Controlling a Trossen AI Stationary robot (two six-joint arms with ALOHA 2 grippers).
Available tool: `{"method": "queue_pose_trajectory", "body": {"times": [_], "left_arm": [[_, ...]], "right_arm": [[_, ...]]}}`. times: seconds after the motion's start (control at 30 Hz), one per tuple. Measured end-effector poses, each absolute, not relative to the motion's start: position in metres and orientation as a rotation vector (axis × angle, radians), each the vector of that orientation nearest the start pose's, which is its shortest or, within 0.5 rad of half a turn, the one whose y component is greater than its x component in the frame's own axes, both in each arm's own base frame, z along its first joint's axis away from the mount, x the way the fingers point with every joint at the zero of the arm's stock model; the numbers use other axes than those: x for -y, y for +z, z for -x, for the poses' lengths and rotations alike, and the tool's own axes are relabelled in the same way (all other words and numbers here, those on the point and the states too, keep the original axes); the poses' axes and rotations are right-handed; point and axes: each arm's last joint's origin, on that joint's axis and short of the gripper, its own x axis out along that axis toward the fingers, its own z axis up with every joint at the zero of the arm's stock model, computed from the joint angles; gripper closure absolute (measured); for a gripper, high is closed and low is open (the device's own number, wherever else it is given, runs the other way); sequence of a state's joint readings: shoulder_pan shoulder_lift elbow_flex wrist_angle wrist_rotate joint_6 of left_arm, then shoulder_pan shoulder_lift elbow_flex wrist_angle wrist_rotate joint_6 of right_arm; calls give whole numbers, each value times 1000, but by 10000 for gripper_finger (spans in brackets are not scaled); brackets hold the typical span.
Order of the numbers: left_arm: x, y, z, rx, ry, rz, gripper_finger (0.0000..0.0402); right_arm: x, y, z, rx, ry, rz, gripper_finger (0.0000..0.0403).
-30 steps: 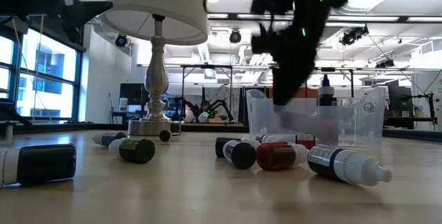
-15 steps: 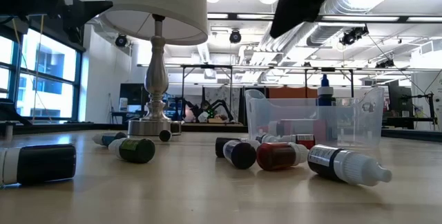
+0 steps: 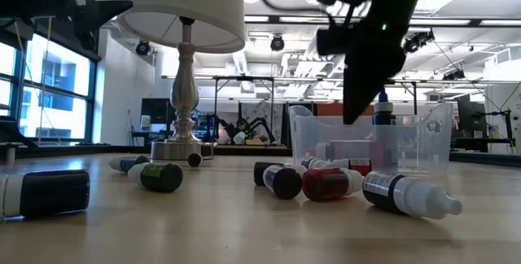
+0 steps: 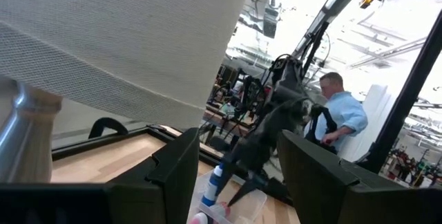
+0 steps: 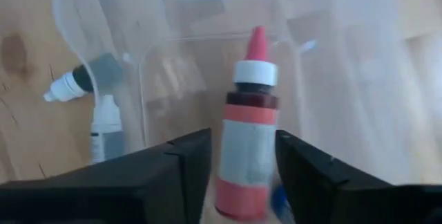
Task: Pick & Place food coloring
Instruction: Put the large pink food coloring bottle into the transparent bin
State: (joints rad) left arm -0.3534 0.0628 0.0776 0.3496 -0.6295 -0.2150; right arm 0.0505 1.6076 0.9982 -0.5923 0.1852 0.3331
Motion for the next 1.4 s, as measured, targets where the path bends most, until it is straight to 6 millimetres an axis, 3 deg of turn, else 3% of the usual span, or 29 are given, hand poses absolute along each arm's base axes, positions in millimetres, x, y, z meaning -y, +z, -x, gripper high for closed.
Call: {"method": "queue_pose_trajectory", "body": {"times": [0.27,0.6,0.8,1.13,1.3,1.4], "left_arm": [[14,216,-86,352,244,385,207],[14,216,-86,352,244,385,207],[13,216,-86,352,247,386,207],[14,216,-86,351,229,379,207],[17,219,-86,369,127,343,207],[18,225,-85,371,52,327,207]], "right_arm": [[4,151,-309,-1221,-320,-141,206],[9,134,-314,-1285,-245,-132,255],[9,153,-308,-1227,-247,-162,286],[1,226,-291,-930,-188,-203,287],[-14,263,-277,-745,-72,-103,286],[-25,263,-268,-629,-9,-61,283]]}}
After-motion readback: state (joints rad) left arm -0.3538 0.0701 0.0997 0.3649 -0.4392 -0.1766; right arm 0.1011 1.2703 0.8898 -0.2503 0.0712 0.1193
